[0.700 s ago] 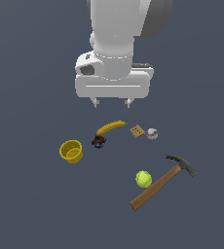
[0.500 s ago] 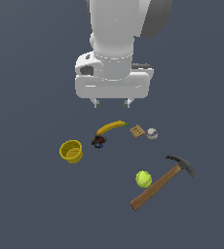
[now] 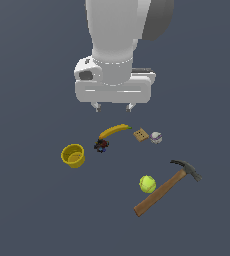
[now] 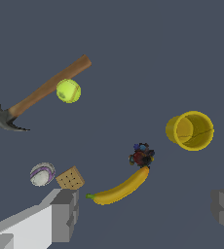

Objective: Pick up a designated object from a clutter of objects.

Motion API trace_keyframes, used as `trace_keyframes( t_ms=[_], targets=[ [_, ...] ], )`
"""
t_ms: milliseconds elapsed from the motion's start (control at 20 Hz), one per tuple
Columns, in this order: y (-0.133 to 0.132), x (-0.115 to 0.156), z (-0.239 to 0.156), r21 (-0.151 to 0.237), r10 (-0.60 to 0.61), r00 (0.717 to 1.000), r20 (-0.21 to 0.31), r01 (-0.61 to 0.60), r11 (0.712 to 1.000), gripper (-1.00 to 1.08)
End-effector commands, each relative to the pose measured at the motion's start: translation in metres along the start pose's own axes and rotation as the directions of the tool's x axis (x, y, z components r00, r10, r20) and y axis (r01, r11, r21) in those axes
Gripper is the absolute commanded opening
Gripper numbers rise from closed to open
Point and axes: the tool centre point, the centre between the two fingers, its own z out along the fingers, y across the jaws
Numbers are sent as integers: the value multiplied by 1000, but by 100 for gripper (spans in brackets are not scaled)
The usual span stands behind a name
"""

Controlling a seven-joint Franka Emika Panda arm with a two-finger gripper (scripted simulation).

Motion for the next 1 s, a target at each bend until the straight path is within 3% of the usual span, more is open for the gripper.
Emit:
trace_keyframes(
  t_ms=[0,450,950],
  targets=[
    [0,0,2,0,2,1000,0,-2,1000,100],
    [9,2,37,4,63,998,0,-63,998,100],
    [31,-5,123,9,216,976,0,-216,976,100]
  ],
)
